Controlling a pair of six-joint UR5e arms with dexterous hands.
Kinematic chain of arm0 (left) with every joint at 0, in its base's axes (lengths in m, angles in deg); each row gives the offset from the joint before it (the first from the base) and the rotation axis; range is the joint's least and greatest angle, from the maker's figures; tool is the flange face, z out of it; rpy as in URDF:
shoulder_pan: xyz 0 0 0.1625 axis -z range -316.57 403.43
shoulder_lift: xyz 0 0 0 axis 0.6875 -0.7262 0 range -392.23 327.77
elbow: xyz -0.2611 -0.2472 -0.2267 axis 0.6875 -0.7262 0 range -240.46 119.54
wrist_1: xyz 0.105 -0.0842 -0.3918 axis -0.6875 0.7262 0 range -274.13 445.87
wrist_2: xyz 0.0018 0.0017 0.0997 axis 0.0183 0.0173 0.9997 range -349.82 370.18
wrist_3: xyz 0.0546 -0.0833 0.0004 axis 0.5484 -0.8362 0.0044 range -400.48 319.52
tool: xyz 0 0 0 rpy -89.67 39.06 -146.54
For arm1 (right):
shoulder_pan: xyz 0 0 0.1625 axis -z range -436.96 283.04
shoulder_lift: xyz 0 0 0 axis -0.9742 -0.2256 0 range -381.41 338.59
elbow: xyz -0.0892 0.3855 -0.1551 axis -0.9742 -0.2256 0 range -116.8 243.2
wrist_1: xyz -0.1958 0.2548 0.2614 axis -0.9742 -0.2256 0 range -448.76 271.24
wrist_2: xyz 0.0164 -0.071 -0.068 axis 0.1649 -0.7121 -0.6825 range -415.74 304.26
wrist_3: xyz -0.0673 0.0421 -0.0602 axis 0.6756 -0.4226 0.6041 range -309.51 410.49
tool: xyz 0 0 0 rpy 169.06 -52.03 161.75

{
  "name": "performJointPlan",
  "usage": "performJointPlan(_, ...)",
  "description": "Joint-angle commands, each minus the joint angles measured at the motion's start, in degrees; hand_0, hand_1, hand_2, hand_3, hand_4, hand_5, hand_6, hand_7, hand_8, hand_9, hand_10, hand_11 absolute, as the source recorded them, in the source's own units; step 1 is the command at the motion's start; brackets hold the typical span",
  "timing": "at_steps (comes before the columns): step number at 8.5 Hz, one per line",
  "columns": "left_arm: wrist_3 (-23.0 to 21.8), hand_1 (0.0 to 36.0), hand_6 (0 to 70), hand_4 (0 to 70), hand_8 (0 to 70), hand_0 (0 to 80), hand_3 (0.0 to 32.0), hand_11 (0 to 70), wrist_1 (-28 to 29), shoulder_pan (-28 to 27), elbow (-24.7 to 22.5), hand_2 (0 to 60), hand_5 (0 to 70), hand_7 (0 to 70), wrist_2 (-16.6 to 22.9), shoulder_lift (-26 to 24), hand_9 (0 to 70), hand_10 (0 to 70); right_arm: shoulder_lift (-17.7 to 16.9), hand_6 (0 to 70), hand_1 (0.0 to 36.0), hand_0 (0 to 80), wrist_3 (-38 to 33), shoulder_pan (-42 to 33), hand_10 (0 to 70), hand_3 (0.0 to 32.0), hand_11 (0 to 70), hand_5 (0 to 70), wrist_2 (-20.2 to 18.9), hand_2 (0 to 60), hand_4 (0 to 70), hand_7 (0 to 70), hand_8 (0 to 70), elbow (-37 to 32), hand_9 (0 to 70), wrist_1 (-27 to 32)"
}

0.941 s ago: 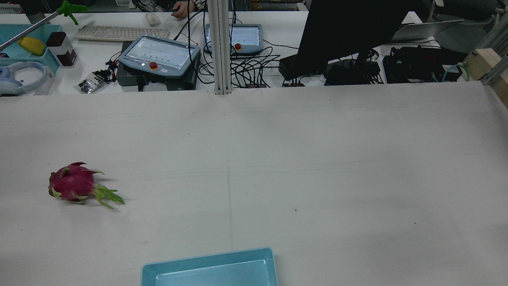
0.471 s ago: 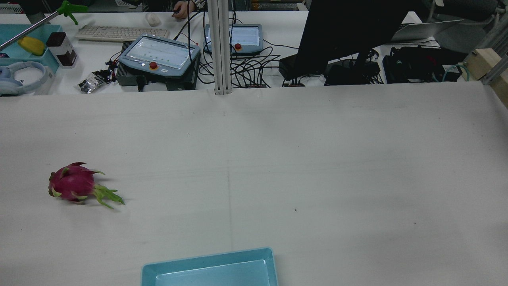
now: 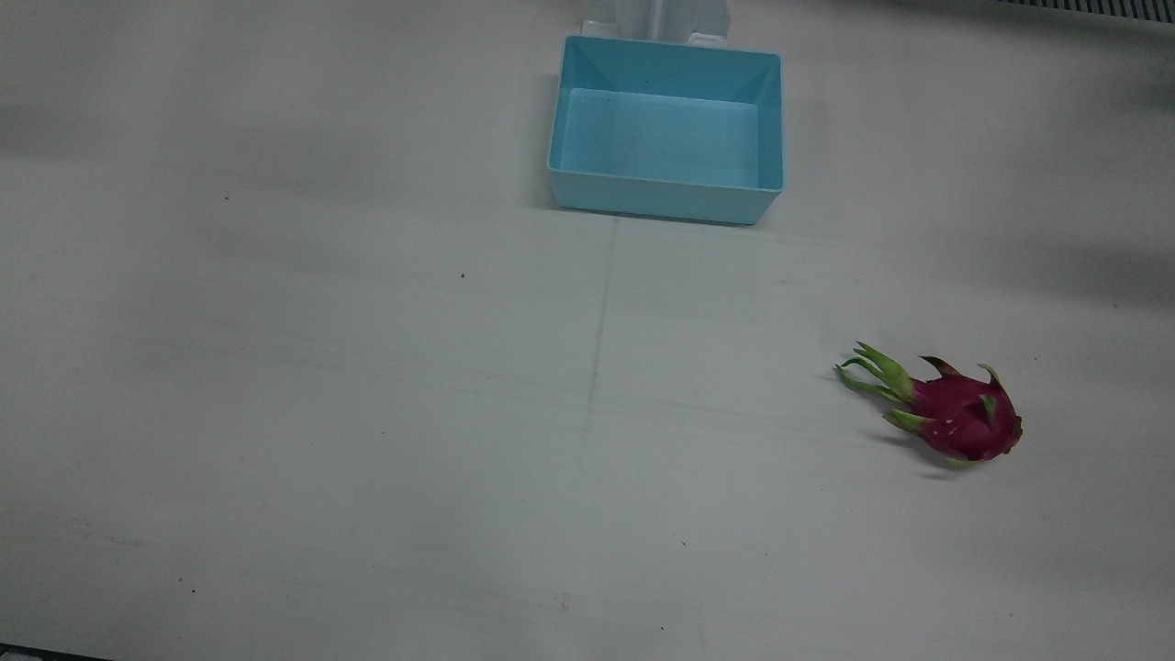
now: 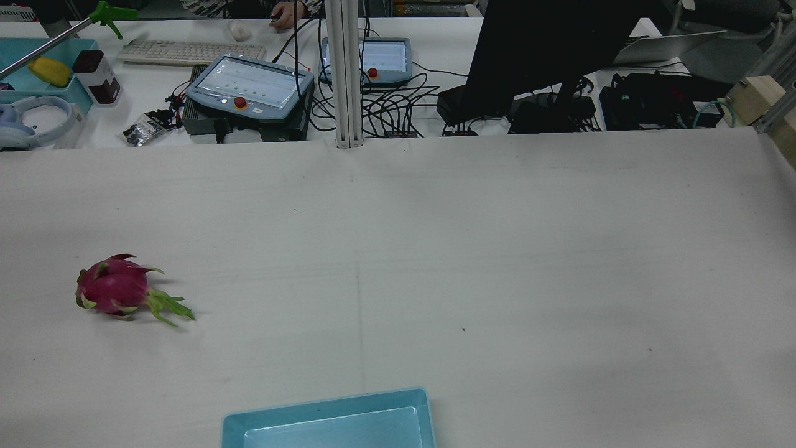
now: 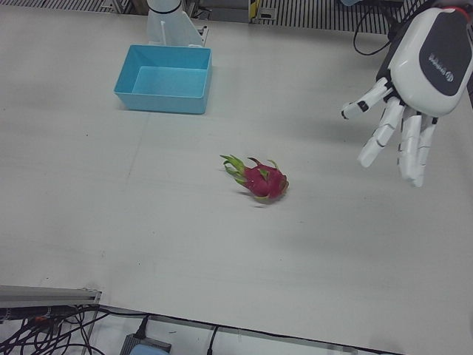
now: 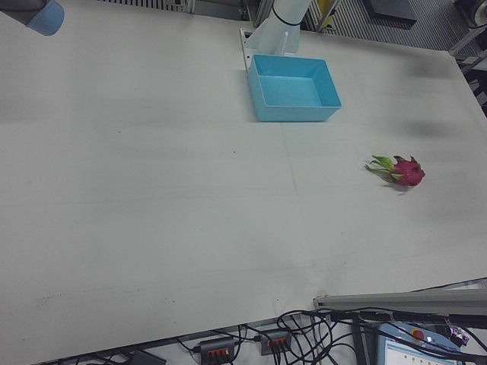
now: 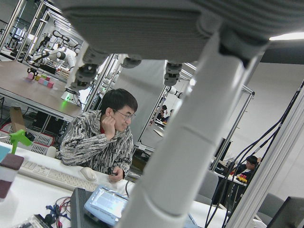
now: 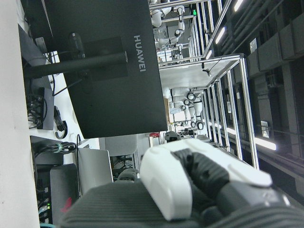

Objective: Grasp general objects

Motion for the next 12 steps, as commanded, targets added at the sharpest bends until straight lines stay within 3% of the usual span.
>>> performJointPlan(1,2.5,36.0,0.0,0.0,0.0,80.0,32.0,1.4,-1.3,-18.4,1.9,4.8,70.0,14.7,-15.8,-0.2,1.5,0.0,0.0,0.0,0.0,0.0,0.0,0.0,0.0,0.0,0.0,0.0,0.0,0.0,0.0,0.0,0.0,0.0,0.0,0.0)
performJointPlan(3,6.4,36.0,0.0,0.0,0.0,80.0,32.0,0.0,-2.3,-22.7,3.6,7.0,70.0,13.7,-18.3,-0.3,1.3,0.0,0.0,0.0,0.0,0.0,0.0,0.0,0.0,0.0,0.0,0.0,0.0,0.0,0.0,0.0,0.0,0.0,0.0,0.0)
performJointPlan(5,10.6,36.0,0.0,0.0,0.0,80.0,32.0,0.0,-6.9,-31.2,4.8,11.6,70.0,10.2,-23.3,-2.5,0.6,0.0,0.0,0.0,0.0,0.0,0.0,0.0,0.0,0.0,0.0,0.0,0.0,0.0,0.0,0.0,0.0,0.0,0.0,0.0)
performJointPlan(7,10.7,36.0,0.0,0.0,0.0,80.0,32.0,0.0,-8.6,-39.3,7.2,0.0,64.4,8.5,-30.7,-3.5,0.3,0.0,0.1,0.0,0.0,0.0,0.0,0.0,0.0,0.0,0.0,0.0,0.0,0.0,0.0,0.0,0.0,0.0,0.0,0.0)
performJointPlan(8,10.7,36.0,0.0,0.0,1.1,80.0,32.0,0.0,-10.3,-41.7,7.3,0.0,62.8,7.0,-35.1,-3.5,0.0,0.0,0.0,0.0,0.0,0.0,0.0,0.0,0.0,0.0,0.0,0.0,0.0,0.0,0.0,0.0,0.0,0.0,0.0,0.0)
performJointPlan(12,11.4,36.0,0.0,0.0,1.1,80.0,32.0,0.0,-10.3,-42.2,15.1,0.0,63.1,6.7,-36.6,-7.1,0.0,0.0,0.0,0.0,0.0,0.0,0.0,0.0,0.0,0.0,0.0,0.0,0.0,0.0,0.0,0.0,0.0,0.0,0.0,0.0)
